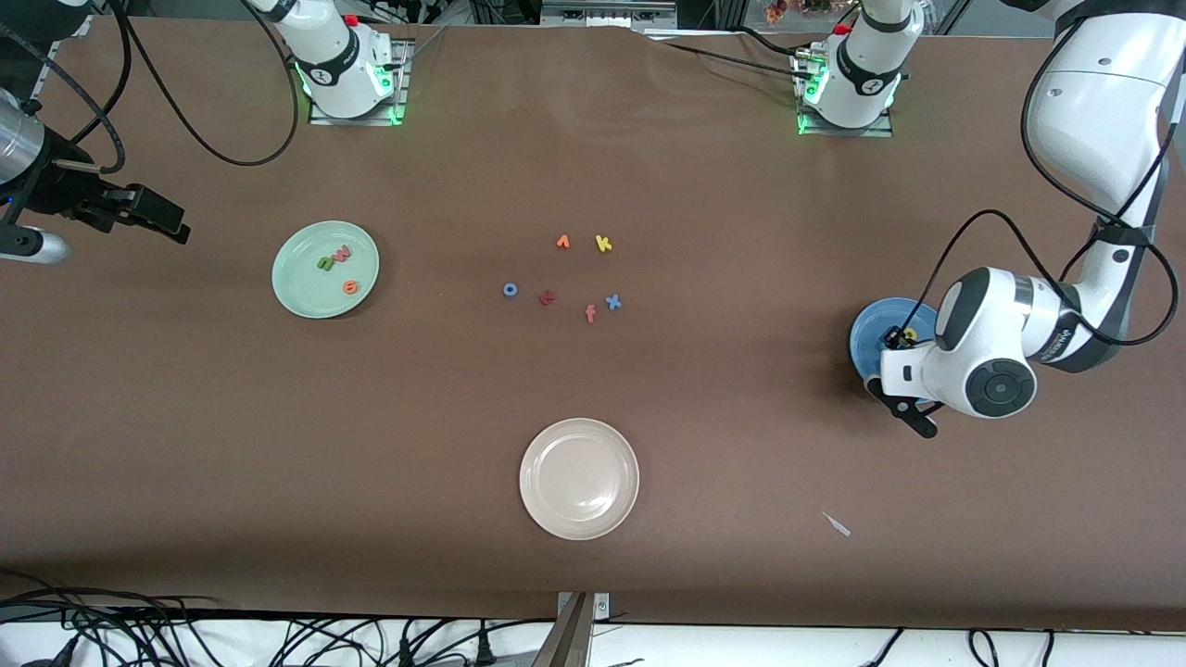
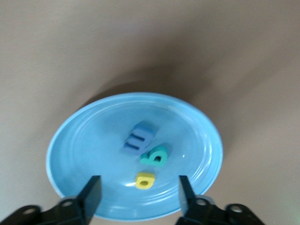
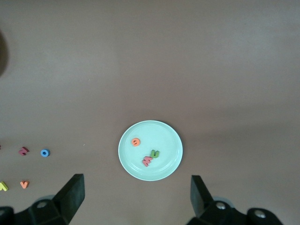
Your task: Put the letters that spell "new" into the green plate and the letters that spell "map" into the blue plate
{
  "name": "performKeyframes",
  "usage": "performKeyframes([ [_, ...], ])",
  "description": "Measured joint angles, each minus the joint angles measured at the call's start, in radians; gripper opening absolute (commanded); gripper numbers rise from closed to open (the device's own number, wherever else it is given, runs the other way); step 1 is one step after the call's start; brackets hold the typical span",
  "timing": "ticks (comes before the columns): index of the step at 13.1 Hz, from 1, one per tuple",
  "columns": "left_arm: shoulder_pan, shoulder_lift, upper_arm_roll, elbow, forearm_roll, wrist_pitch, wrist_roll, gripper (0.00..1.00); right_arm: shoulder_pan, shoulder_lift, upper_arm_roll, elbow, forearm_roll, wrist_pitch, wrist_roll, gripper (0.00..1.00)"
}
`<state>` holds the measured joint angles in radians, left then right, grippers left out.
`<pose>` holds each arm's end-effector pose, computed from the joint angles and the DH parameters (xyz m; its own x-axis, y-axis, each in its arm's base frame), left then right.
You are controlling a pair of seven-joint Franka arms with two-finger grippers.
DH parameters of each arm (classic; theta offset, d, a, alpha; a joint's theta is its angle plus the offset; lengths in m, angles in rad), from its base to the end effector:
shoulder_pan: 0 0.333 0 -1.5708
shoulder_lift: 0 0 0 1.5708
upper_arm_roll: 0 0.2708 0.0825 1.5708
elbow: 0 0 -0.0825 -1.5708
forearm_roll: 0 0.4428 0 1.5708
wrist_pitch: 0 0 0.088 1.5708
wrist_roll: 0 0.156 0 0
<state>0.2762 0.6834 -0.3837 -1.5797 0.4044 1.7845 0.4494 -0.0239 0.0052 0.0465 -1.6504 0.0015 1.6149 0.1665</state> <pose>0.6495 -0.0157 0.1182 0.6843 -0.6059 -0.4057 -0.6255 -0.7737 0.1005 0.6135 0.0141 0.4886 0.9888 -0.1435 -0.0404 -0.1434 -0.9897 0.0050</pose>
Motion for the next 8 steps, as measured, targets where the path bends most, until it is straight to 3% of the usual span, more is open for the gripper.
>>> performKeyframes([
  [5,0.033,-0.044,-0.007,0.105,0.0,-0.191,0.001,1.0,0.0,0.0,-0.001,0.0,0.0,-0.005,0.0,1.0],
  [8,0.034,-0.072,-0.012,0.144,-0.04,-0.23,-0.023,1.0,0.0,0.0,-0.001,0.0,0.0,-0.005,0.0,1.0],
])
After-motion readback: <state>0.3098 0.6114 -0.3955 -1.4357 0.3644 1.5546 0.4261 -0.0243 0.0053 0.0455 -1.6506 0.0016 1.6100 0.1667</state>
